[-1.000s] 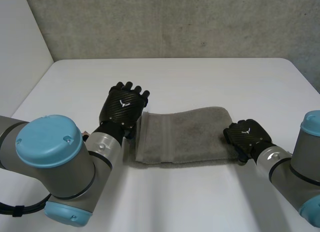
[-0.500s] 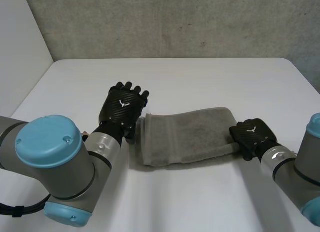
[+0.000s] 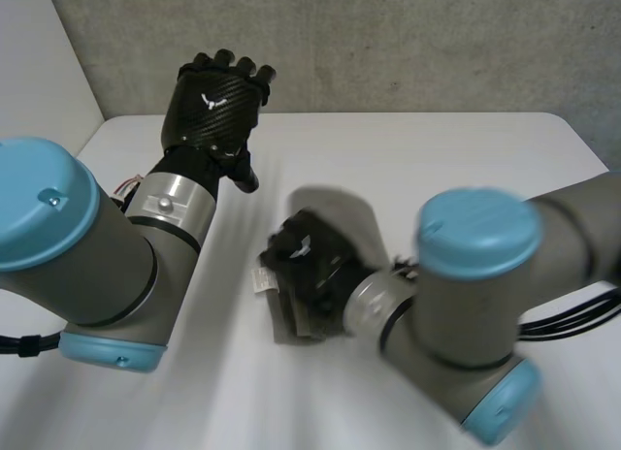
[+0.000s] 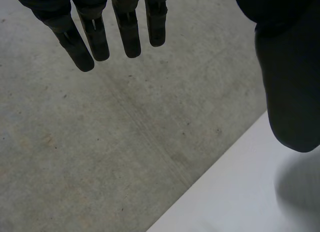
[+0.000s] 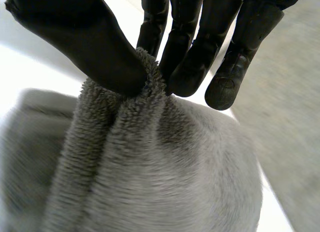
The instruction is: Fold the towel.
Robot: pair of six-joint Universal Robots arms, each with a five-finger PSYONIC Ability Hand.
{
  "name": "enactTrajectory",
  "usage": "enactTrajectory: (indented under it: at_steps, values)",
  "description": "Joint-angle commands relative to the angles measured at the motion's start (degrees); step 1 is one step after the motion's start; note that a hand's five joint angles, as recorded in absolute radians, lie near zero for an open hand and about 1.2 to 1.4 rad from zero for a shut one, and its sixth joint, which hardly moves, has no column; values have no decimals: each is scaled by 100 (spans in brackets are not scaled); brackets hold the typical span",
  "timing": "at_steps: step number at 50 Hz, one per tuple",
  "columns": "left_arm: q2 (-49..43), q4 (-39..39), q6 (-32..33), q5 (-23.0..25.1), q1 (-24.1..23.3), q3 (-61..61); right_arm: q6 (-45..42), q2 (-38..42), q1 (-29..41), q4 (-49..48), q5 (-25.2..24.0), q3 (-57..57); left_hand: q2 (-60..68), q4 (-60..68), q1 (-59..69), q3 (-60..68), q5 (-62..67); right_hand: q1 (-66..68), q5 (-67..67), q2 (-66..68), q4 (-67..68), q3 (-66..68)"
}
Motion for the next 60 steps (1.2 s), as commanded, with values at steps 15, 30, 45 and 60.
enactTrajectory:
  at_steps: [15,30,45,60]
  values:
    - [-146,-280,-617,-61,82,53,2662,-904,-620,-14,667,156,-569,-547,-530,-445,-1269,-6399,-6622,-6475,-6634,-6665]
    - [-1456,-561,-714,-79,-313,53,2645,35,-1217,302,570,-2,-485,-463,-446,-361,-1185,-6399,-6622,-6475,-6634,-6665]
    - [-1852,-1071,-723,-79,-410,194,2214,853,-1200,320,658,-292,-552,-530,-513,-428,-1252,-6399,-6622,-6475,-6634,-6665]
    - [29,-2249,-1188,-96,-190,809,2530,-1578,-1410,337,1833,-591,-586,-564,-547,-462,-1286,-6399,-6622,-6475,-6634,-6665]
